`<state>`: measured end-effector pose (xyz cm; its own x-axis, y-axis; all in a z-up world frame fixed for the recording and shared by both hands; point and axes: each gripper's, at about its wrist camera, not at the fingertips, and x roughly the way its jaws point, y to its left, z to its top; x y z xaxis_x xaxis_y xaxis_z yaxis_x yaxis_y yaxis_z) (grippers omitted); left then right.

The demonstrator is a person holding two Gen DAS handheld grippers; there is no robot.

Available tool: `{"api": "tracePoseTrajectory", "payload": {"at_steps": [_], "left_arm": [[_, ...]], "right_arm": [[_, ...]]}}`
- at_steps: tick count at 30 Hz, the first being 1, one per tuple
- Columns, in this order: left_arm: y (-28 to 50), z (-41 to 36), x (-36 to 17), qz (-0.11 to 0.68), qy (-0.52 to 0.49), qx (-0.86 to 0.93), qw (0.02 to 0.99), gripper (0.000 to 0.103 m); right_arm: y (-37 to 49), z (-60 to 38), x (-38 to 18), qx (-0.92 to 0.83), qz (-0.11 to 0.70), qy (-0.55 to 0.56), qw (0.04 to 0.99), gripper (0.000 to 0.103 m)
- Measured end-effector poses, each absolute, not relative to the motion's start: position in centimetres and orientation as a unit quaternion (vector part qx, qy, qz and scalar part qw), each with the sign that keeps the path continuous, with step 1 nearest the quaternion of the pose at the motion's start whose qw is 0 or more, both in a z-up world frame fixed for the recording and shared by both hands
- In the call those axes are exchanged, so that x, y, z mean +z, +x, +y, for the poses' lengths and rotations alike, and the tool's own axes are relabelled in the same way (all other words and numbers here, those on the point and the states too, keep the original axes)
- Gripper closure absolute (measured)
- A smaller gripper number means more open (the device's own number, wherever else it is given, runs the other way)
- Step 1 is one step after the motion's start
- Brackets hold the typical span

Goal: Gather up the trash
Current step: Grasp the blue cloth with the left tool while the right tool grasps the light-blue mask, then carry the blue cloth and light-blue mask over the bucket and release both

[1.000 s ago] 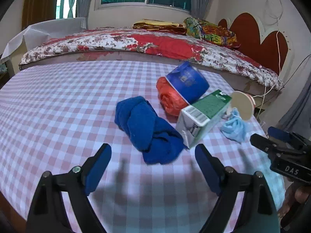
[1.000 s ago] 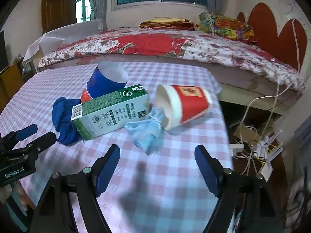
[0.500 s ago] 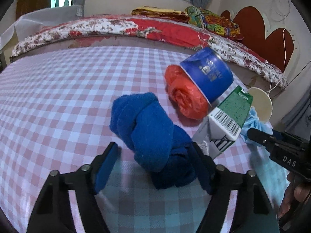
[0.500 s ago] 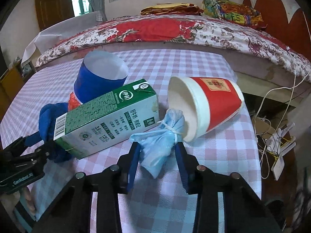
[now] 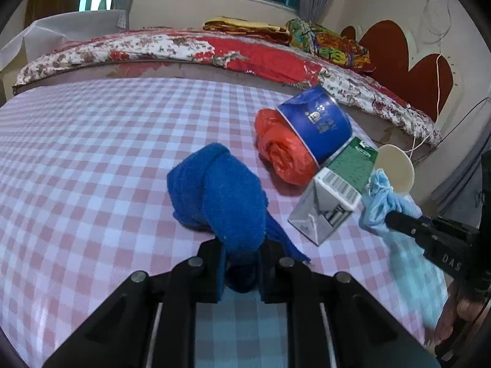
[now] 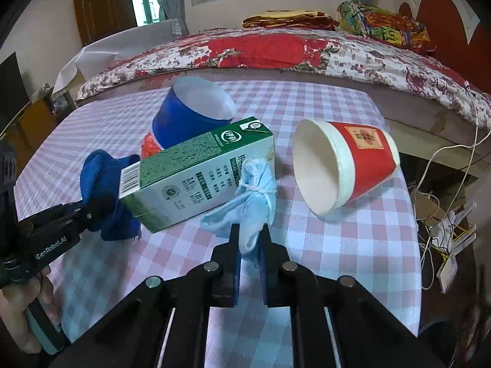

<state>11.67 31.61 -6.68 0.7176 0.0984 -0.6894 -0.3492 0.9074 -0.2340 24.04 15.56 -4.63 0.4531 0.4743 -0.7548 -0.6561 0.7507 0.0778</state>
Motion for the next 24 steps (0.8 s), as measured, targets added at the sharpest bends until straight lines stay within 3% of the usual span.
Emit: {"api": "tracePoseTrajectory", "payload": {"at_steps": [24], "left_arm": [[6.9,22.4,-2.2,0.322,-0.129,0.054,0.936,0.086]], "right_arm": [[17.6,2.5,-0.1,0.284,0.357,-0.076,0.887,0.094]]}}
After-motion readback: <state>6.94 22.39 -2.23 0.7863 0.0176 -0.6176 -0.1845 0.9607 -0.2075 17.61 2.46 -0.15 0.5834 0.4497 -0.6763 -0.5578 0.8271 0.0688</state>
